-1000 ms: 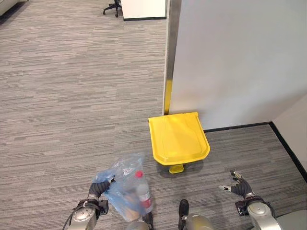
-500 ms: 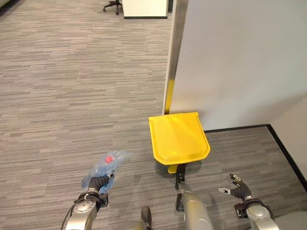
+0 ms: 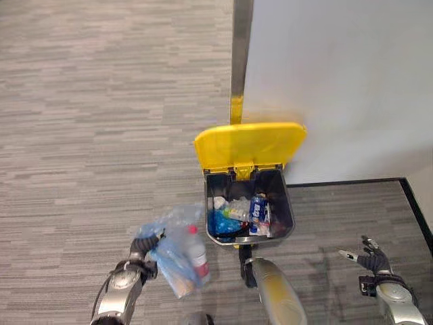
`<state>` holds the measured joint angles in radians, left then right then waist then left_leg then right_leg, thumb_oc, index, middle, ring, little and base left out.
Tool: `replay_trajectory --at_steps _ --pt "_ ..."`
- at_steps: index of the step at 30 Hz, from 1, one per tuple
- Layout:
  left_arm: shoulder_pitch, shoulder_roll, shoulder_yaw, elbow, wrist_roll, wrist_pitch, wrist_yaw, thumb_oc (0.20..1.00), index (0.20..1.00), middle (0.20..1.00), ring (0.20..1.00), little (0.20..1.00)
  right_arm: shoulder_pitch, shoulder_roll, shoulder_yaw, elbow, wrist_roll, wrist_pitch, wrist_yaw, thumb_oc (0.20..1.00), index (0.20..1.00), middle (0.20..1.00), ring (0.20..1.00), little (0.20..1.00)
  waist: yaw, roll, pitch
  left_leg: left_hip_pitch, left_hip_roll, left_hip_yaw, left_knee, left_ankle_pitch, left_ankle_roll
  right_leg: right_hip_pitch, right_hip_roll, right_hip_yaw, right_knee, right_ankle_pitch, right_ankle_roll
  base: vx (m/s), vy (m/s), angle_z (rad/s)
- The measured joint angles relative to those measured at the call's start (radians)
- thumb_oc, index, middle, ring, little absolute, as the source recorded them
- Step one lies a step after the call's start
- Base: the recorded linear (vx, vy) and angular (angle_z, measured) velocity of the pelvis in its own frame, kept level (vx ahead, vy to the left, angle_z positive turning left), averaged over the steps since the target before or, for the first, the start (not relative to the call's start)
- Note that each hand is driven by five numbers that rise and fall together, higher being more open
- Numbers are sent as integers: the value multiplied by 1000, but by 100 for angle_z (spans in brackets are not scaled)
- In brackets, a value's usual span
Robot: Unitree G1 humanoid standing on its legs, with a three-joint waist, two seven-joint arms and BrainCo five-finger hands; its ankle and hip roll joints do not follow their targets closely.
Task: Gather garbage on tea table into small bin, then transfer packed bag to large trash can.
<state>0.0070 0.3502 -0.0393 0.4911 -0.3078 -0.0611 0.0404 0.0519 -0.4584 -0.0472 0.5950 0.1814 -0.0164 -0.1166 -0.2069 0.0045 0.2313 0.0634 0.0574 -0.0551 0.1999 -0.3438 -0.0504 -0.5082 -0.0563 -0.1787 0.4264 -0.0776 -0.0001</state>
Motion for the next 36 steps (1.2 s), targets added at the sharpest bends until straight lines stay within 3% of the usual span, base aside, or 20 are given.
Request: replay_trajectory --at_steps 5,7,13,19,27,31,34,36 --pt "39 -9 -10 -9 1 -2 -9 200 200 200 200 200 -72 40 163 -65 17 -1 46 1000 1000 1000 1000 1000 25 5 -10 26 -9 11 -31 15 6 -5 -1 16 12 -3 5 7 34 -6" --pt "45 -9 -7 -11 1 -3 -9 200 200 200 200 200 -121 64 177 -85 18 -2 59 1000 1000 1000 1000 1000 51 8 -17 25 -8 9 -41 20 4 -14 -5 14 22 -6 -1 12 51 5" --pt "23 2 -57 -15 0 -19 -10 200 200 200 200 200 -393 118 365 -127 58 -17 74 1000 1000 1000 1000 1000 112 3 -32 25 -8 -18 -57 38 -8 -20 -22 -3 49 -22 -17 5 16 12" --pt "-20 32 -178 -56 -35 -31 -7 200 200 200 200 200 -710 143 439 60 96 -18 37 1000 1000 1000 1000 1000 165 1 -37 17 3 -47 -87 69 -24 -23 -27 -28 39 -21 -15 -24 5 16" --pt "-169 53 -298 -110 -65 -49 -22 200 200 200 200 200 -818 50 481 77 96 -21 18 1000 1000 1000 1000 1000 172 -14 -27 -24 18 -81 -99 84 -40 -39 -38 -68 38 -22 -13 -36 -23 15" --pt "-273 71 -396 -209 -65 -60 -50 200 200 200 200 200 -836 33 498 77 96 -30 21 1000 1000 1000 1000 1000 160 -41 -6 -31 21 -97 -102 91 -45 -40 -40 -76 34 -24 -12 -25 -24 8" --pt "-375 46 -482 -248 -65 -59 -81 200 200 200 200 200 -859 27 503 124 97 -24 23 1000 1000 1000 1000 1000 149 -54 10 -41 23 -100 -101 93 -47 -45 -40 -77 29 -35 6 -4 -7 7" --pt "-455 23 -555 -260 -65 -61 -90 200 200 200 200 200 -885 27 511 178 101 -18 23 1000 1000 1000 1000 1000 134 -54 20 -47 23 -101 -102 94 -48 -51 -40 -79 23 -29 1 0 0 0"
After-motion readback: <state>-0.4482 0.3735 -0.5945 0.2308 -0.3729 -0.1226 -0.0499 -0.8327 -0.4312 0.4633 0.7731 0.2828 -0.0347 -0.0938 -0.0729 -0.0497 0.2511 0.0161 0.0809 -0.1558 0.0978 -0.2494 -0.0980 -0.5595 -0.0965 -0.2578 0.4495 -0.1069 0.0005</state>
